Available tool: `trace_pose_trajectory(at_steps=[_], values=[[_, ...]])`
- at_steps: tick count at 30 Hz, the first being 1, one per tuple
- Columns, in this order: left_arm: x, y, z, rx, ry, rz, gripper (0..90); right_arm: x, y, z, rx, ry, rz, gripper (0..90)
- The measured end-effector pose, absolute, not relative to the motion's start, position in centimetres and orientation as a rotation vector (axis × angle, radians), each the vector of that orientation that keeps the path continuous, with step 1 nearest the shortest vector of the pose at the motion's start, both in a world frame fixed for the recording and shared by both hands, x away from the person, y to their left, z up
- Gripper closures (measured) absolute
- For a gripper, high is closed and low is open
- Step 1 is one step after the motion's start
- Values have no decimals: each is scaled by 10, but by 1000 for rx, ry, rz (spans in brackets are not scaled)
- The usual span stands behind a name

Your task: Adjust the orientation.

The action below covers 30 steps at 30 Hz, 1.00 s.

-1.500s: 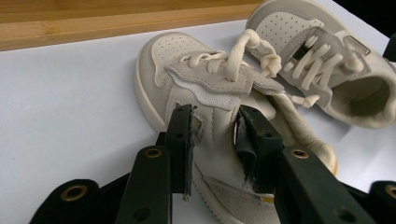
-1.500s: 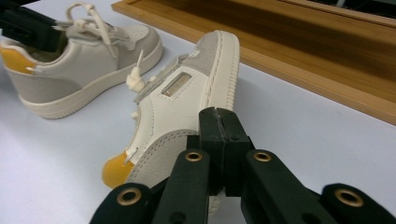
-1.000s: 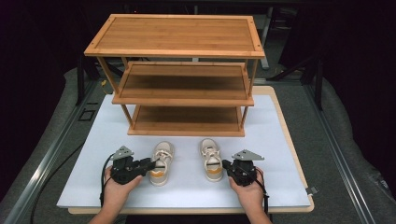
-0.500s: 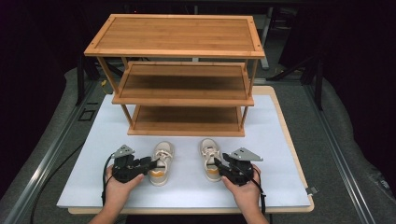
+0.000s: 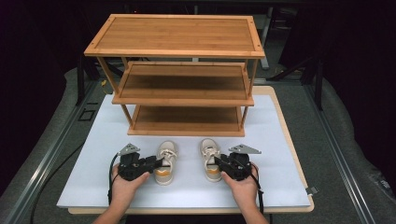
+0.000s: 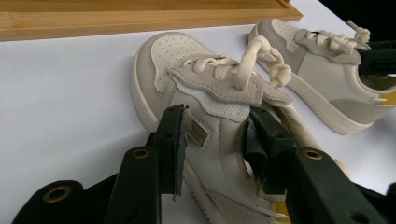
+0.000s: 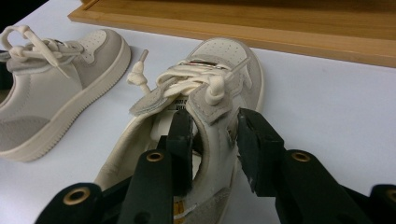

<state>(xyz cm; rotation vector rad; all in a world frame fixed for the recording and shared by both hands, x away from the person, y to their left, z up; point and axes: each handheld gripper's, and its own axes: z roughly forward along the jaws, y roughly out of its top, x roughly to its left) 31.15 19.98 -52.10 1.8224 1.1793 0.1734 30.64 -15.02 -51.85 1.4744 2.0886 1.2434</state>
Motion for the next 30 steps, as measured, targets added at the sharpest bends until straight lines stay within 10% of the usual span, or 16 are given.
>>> trace_pose_trajectory(at_steps=[30], values=[[304, 165, -524, 1801, 1154, 117, 597, 281, -108, -523, 1546, 2070, 1367, 647]])
